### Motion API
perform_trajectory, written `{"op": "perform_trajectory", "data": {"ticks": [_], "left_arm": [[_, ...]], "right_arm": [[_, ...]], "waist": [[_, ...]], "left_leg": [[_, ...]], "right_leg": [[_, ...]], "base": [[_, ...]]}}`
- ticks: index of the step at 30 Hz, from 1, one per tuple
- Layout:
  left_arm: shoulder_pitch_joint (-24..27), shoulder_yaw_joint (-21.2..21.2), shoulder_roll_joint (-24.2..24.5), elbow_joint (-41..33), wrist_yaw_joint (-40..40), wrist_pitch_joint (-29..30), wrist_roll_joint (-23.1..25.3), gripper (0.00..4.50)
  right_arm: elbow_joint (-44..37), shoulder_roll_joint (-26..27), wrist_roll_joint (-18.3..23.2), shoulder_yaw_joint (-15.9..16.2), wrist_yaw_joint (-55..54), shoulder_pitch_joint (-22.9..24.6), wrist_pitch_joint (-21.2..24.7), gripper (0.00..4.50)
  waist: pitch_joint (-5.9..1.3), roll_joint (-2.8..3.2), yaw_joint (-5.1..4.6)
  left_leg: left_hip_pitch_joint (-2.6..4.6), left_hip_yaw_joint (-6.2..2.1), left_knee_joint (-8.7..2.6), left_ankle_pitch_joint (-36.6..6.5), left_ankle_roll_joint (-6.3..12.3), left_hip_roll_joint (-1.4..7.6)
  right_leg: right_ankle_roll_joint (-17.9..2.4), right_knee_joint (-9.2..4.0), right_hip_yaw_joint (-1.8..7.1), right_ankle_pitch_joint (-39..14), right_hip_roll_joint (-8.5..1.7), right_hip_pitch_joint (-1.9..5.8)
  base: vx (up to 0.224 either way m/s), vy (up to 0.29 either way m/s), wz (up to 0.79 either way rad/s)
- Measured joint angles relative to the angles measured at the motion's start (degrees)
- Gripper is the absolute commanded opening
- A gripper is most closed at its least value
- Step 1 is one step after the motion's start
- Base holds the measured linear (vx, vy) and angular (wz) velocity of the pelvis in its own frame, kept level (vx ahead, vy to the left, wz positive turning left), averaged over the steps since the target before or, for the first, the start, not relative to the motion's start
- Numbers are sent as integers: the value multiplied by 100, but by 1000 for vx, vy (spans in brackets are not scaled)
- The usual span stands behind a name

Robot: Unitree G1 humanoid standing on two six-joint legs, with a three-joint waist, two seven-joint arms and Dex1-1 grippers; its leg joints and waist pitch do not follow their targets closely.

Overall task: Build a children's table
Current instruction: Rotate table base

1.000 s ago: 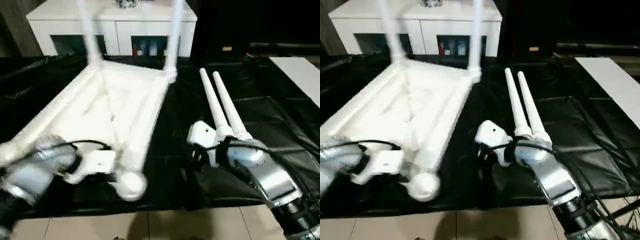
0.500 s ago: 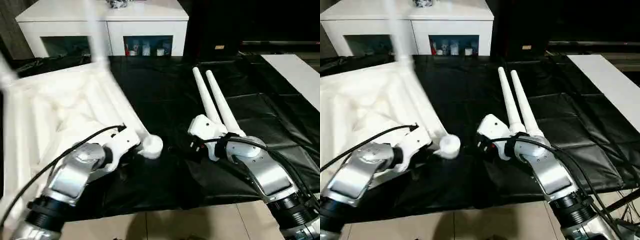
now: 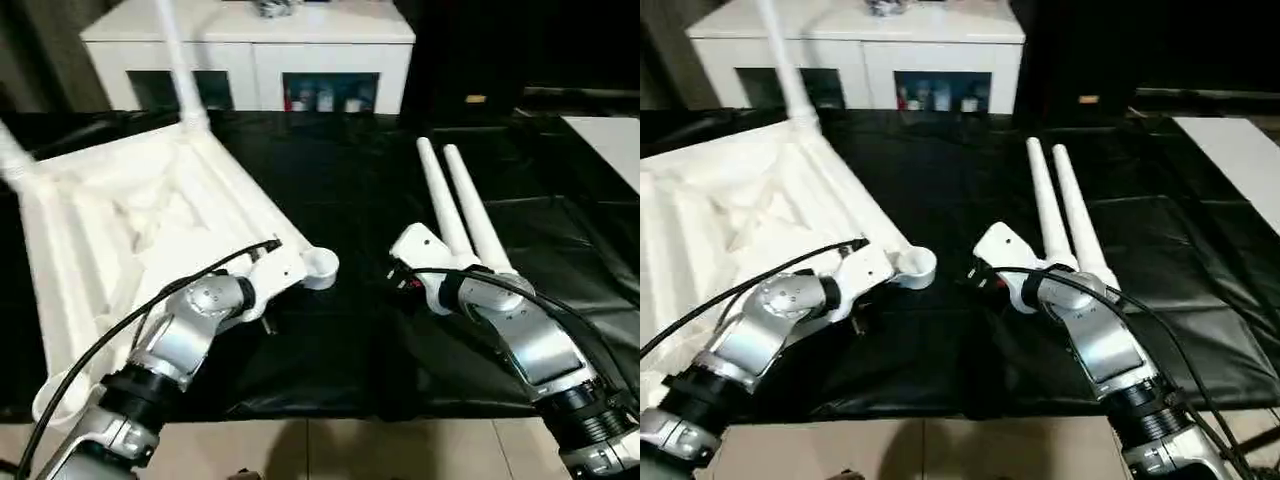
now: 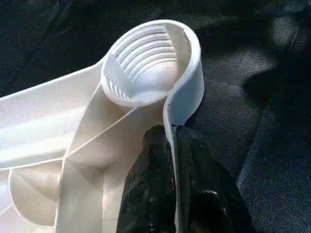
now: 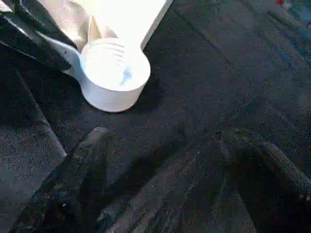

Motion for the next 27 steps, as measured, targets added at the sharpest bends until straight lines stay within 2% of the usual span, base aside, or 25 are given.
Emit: {"op": "perform_trajectory", "data": {"ticks": [2,6,9,12,13,15,17,21,24,25,27], "left_arm": [[-201,-11,-159,354,-4,-146,7,2],[-518,-22,-438,905,-3,-344,7,2],[-669,-19,-664,1119,37,-362,-11,2],[-676,110,-901,1161,48,-406,-283,2],[-677,133,-972,1161,28,-406,-373,50],[-684,236,-1117,1141,53,-452,-563,63],[-725,312,-1170,1036,67,-454,-669,63],[-818,618,-1048,829,190,-391,-765,104],[-795,778,-846,674,232,-307,-819,106],[-732,835,-729,526,231,-226,-839,127],[-631,962,-465,286,229,-101,-877,139]], "right_arm": [[1,11,-18,-51,-128,-9,89,381],[159,154,-54,-286,-529,-157,317,381],[208,148,-57,-461,-677,-222,365,381],[218,136,-73,-480,-695,-223,372,381],[219,136,-78,-480,-699,-223,375,381],[222,141,-77,-480,-721,-223,413,381],[272,189,-62,-484,-743,-262,455,381],[460,327,4,-632,-906,-422,592,381],[778,505,104,-912,-1105,-696,781,407],[1027,607,196,-1033,-1224,-912,914,417],[1570,721,340,-1386,-1502,-1344,1138,434]], "waist": [[1,20,46],[-7,73,76],[-18,99,92],[-17,98,92],[-17,97,88],[-12,88,75],[-12,78,35],[-9,72,-79],[8,46,-163],[15,34,-208],[22,21,-268]], "left_leg": [[-2,7,0,1,2,-3],[-24,26,1,24,35,-6],[-55,31,10,38,57,-7],[-80,38,19,46,71,-8],[-92,38,19,44,73,-12],[-114,38,22,43,89,-17],[-117,37,24,47,101,-16],[-100,37,23,42,86,-13],[-95,36,23,48,81,-12],[-91,37,24,48,79,-13],[-92,33,25,51,75,-12]], "right_leg": [[1,-1,7,0,-4,7],[1,-1,16,0,-18,10],[-11,-1,17,8,-26,6],[-3,-5,13,3,-35,-3],[-2,-9,11,3,-41,-9],[-1,-11,7,2,-50,-24],[-1,-11,4,1,-50,-26],[1,-1,2,2,-49,-23],[4,9,2,4,-49,-23],[4,13,4,6,-48,-23],[0,14,0,10,-48,-24]], "base": [[0,0,0],[0,0,0],[0,0,0],[0,0,0],[0,0,0],[0,0,0],[0,0,0],[0,0,0],[0,0,0],[0,0,0],[0,0,0]]}}
